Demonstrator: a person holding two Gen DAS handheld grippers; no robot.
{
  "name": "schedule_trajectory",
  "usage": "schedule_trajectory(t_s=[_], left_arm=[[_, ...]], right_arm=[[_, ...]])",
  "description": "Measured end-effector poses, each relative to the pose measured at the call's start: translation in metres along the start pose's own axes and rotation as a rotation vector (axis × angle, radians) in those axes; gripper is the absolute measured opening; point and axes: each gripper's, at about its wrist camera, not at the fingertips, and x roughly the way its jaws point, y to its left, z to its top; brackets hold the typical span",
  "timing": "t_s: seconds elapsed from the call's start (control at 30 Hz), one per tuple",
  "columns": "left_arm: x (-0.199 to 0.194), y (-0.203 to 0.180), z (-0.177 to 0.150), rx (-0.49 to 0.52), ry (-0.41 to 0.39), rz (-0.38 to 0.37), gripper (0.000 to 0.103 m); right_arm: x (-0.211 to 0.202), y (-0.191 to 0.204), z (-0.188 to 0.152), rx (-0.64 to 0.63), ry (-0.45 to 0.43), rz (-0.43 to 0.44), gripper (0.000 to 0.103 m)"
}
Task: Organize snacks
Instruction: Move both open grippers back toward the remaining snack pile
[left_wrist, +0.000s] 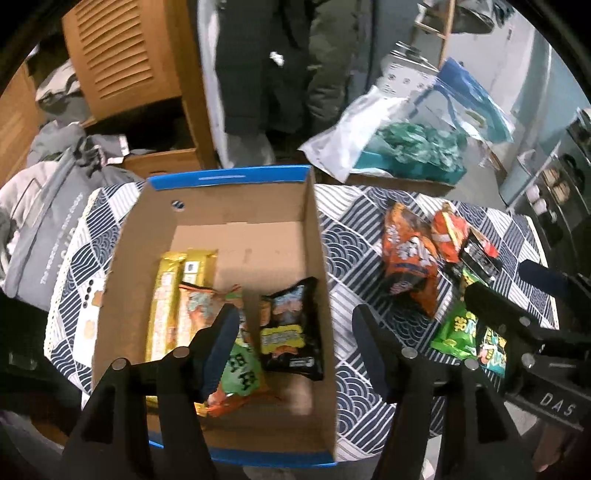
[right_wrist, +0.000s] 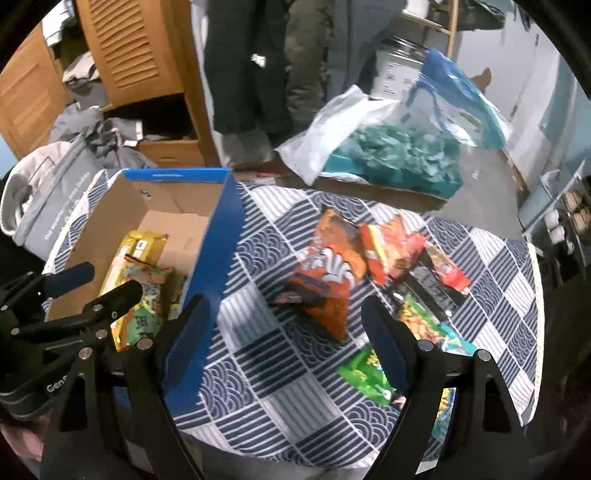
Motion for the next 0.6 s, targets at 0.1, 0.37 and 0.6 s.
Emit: schedule_trajectory(t_s=[0.1, 0.37, 0.6], left_arm=[[0.005, -0.013, 0.0, 0.022, 0.013, -0.003, 0.067], [0.021, -0.045, 0.001, 0.068, 0.074, -0.035, 0.068], [0.032, -0.07, 0.0, 0.102, 0.101, -0.046, 0.069]], right_arm=[[-0.001, -0.014, -0.003, 0.023, 0.0, -0.011, 0.083], [-0.003, -0.063, -0.018, 0.107, 0.015, -0.049, 0.083], [0.001, -0.107, -0.032, 0.195, 0.04, -0.087, 0.083]])
